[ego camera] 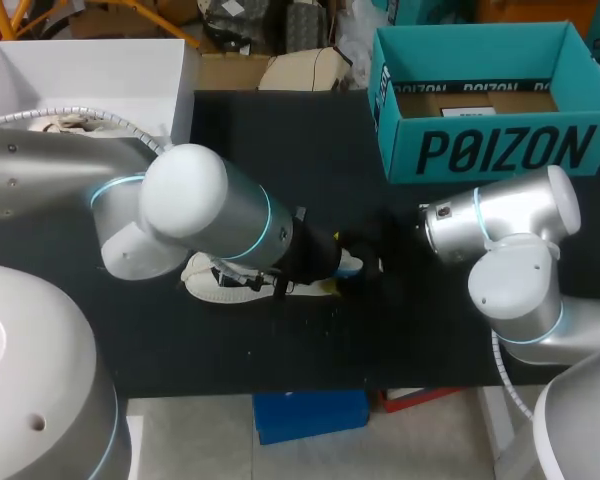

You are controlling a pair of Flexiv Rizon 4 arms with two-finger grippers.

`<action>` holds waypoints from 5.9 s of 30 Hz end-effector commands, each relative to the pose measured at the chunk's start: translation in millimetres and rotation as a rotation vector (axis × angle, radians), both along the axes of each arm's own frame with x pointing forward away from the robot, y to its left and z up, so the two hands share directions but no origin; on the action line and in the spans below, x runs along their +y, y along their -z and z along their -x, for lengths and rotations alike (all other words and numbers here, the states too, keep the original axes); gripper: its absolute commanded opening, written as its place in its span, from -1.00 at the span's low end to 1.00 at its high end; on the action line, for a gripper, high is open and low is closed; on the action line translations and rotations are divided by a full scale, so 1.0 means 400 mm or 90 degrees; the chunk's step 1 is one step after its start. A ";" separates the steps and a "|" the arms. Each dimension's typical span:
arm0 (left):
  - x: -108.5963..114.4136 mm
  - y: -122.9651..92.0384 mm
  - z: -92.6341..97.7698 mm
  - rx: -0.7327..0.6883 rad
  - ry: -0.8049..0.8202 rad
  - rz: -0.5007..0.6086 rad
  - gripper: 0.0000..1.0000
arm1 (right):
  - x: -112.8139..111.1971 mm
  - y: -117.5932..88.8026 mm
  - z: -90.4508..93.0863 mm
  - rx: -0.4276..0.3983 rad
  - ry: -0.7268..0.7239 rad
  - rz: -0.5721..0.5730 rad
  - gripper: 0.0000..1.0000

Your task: Take the shoe out of the shoebox, open the shoe tongue, remove and reinsert the insole, then place the shoe into the shoebox

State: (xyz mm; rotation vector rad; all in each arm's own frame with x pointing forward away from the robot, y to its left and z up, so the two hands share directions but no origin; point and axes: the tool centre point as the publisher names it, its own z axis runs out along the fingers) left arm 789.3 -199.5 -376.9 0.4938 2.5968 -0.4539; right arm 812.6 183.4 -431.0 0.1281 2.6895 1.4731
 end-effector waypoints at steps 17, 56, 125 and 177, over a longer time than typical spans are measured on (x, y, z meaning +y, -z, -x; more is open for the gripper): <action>-0.036 0.035 -0.026 0.016 -0.015 0.000 -1.00 | 0.003 0.009 -0.003 0.000 0.001 0.001 -1.00; -0.084 -0.393 0.205 0.083 0.198 0.382 -1.00 | 0.003 0.009 -0.003 0.000 0.001 0.001 -1.00; -0.031 -0.656 0.185 0.288 0.222 0.697 -1.00 | 0.003 0.009 -0.003 0.000 0.001 0.001 -1.00; -0.031 -0.656 0.185 0.288 0.222 0.697 -1.00 | -0.017 -0.390 -0.072 -0.201 0.066 -0.322 1.00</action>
